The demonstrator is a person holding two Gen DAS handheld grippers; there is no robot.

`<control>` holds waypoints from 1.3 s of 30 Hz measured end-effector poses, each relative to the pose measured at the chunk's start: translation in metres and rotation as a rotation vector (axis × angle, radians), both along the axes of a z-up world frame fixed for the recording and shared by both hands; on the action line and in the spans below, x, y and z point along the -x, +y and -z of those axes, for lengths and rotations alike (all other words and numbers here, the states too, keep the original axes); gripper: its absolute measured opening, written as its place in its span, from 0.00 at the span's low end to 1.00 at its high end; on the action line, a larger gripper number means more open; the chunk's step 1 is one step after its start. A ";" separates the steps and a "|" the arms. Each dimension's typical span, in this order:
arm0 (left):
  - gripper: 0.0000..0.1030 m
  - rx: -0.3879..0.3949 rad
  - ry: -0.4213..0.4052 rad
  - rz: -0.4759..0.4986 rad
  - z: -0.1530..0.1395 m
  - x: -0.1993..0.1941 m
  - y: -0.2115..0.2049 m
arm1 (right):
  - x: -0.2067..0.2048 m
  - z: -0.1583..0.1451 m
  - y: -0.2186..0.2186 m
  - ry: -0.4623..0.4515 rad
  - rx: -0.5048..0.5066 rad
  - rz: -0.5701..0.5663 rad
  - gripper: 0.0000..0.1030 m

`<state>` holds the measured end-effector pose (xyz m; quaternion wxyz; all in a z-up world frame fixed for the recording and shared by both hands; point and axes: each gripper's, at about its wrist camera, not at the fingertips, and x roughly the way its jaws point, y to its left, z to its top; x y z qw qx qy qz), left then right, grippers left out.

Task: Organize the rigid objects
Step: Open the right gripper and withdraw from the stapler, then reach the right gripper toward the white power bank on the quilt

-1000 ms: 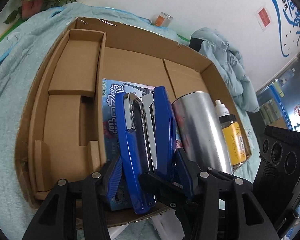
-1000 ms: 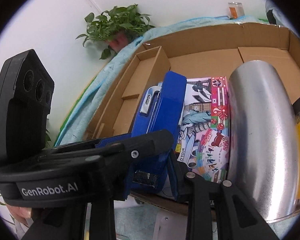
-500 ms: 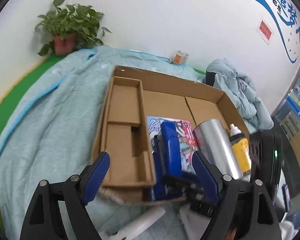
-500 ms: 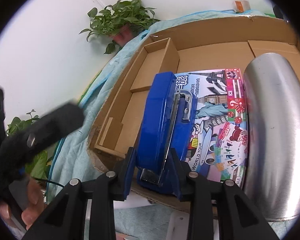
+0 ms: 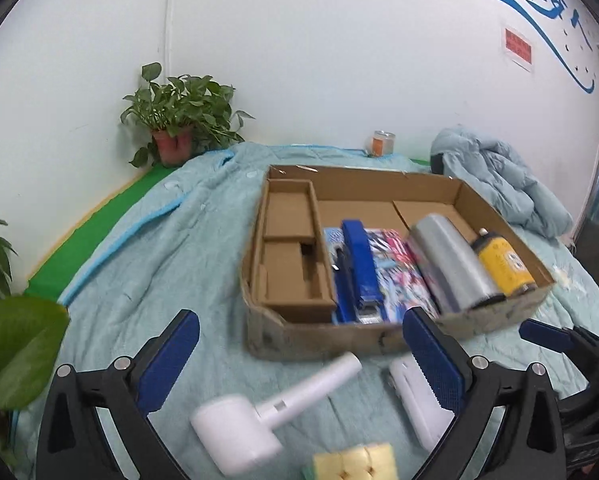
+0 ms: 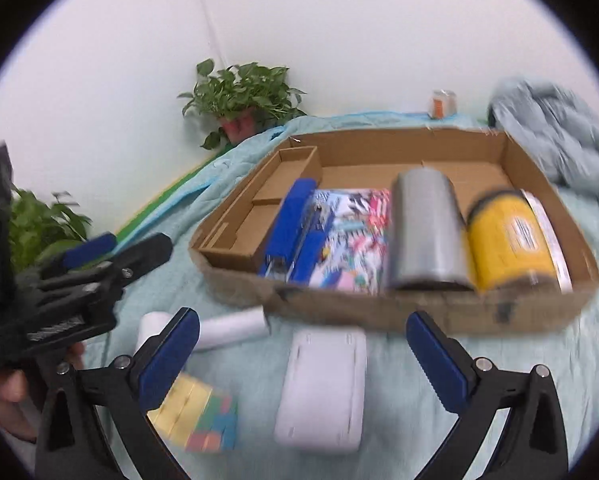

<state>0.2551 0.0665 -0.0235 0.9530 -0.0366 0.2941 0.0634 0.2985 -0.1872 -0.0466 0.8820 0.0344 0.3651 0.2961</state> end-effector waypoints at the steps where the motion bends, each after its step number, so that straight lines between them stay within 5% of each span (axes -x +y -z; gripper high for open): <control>1: 0.88 0.000 -0.005 0.000 0.001 0.007 -0.006 | 0.006 0.000 -0.009 0.005 -0.011 0.015 1.00; 2: 0.54 0.002 -0.009 0.001 0.001 0.009 -0.010 | 0.011 0.000 -0.015 0.002 -0.001 0.034 1.00; 4: 0.03 0.034 0.057 0.021 0.007 0.012 -0.020 | 0.021 -0.001 -0.023 -0.030 0.057 0.074 0.94; 6: 0.04 0.063 0.086 0.009 0.012 0.016 -0.027 | 0.029 0.001 -0.029 -0.053 0.122 0.105 0.50; 7: 0.11 0.055 0.072 0.010 0.012 0.021 -0.033 | 0.031 0.003 -0.032 -0.042 0.169 0.121 0.47; 9: 0.63 0.049 0.067 0.023 0.011 0.028 -0.041 | 0.036 0.003 -0.042 -0.031 0.167 0.125 0.51; 10: 0.99 0.048 0.059 0.011 0.009 0.034 -0.047 | 0.040 0.001 -0.047 -0.041 0.163 0.127 0.59; 11: 0.99 0.048 0.034 -0.002 0.007 0.037 -0.048 | 0.041 0.000 -0.050 -0.051 0.166 0.132 0.84; 12: 0.99 0.050 0.005 -0.017 0.005 0.039 -0.051 | 0.043 -0.002 -0.054 -0.068 0.161 0.145 0.98; 13: 0.99 0.049 0.004 -0.014 0.005 0.041 -0.055 | 0.047 -0.005 -0.059 -0.087 0.152 0.157 1.00; 30: 0.99 0.074 0.105 0.036 0.008 0.027 -0.067 | 0.050 -0.001 -0.059 -0.080 0.145 0.107 1.00; 39: 0.99 0.273 0.299 0.167 0.041 -0.021 -0.054 | 0.039 0.030 -0.044 0.049 0.061 -0.033 1.00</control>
